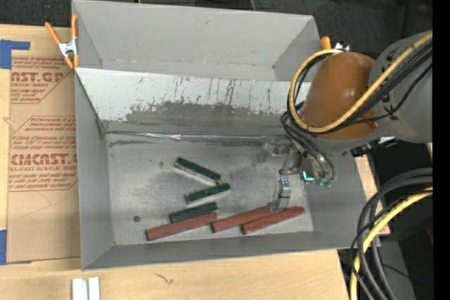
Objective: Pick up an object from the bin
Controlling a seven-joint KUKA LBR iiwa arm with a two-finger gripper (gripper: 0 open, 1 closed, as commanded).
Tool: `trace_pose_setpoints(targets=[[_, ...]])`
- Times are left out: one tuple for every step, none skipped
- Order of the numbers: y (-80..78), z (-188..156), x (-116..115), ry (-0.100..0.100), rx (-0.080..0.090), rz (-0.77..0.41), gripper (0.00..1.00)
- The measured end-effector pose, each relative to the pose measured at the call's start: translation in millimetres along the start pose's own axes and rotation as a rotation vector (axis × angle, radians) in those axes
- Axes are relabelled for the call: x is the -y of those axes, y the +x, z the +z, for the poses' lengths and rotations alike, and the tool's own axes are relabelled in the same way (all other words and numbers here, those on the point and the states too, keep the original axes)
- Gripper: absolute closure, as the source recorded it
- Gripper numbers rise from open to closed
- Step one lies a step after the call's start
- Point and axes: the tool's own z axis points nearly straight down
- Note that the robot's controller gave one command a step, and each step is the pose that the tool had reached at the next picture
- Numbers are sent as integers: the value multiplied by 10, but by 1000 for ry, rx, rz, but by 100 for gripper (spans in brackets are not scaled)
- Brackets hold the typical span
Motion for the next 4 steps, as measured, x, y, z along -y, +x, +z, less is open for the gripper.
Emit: trace_pose_setpoints(targets=[[-20,-37,-1,1,8,-1,0],[185,544,-48,1,11,-97,0],[252,463,-71,-1,5,-103,0],[361,410,-88,1,8,-179,0]])
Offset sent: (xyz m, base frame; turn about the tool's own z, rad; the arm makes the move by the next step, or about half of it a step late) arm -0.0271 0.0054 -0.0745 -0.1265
